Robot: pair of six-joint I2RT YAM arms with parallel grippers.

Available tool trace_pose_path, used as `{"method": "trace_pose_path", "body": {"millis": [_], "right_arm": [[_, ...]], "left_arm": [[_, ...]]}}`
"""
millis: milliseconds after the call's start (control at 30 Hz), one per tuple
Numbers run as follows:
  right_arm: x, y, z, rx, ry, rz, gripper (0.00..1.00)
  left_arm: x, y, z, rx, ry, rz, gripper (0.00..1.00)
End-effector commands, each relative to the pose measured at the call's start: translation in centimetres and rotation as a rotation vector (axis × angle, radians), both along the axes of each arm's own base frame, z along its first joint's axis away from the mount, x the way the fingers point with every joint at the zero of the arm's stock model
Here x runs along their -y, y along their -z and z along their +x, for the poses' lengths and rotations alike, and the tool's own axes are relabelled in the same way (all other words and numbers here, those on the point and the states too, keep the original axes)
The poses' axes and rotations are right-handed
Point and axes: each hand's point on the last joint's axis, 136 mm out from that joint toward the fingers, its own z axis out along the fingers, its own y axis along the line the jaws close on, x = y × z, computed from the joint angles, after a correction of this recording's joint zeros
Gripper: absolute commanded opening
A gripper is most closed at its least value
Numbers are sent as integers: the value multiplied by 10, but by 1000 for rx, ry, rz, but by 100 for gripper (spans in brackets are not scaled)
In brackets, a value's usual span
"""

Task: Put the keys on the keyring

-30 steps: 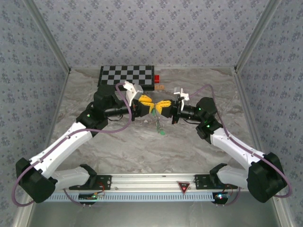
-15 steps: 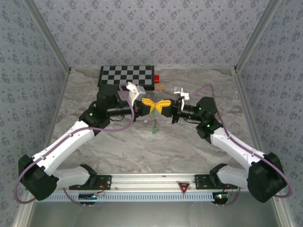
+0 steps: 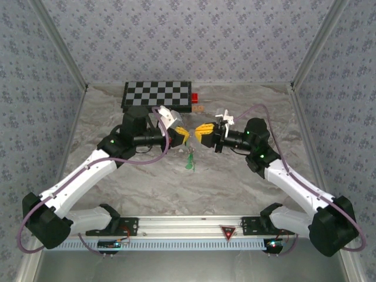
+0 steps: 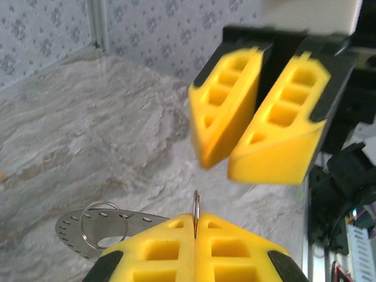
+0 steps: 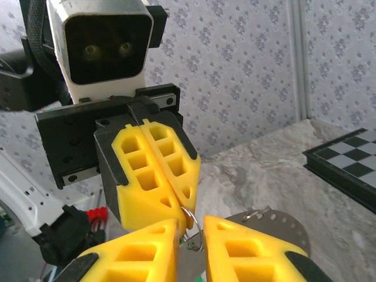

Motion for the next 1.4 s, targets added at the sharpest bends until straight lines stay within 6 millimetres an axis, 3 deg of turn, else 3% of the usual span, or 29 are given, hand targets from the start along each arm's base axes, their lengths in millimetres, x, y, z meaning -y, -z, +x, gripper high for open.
{"method": "trace_pose_path", "body": {"millis": [0,300,500,1133,1367], "right_arm": [[7,4,2,39,58,-84,19],[-12,32,-3,52,26,-269,24],[-17,41,-3,59,8,-315,25],[-31,35,-15,31,-139,-256,26],[-34,36,-17,28,-152,-258,16]], "left_arm": [[-6,-12,5,74,-17,63,0],[-8,16,-2,115,43,320,0],[-9,19,-10,124,95,378,0],[-2,-4,-24,141,153,271,0],[0,-5,-27,135,164,261,0]]}}
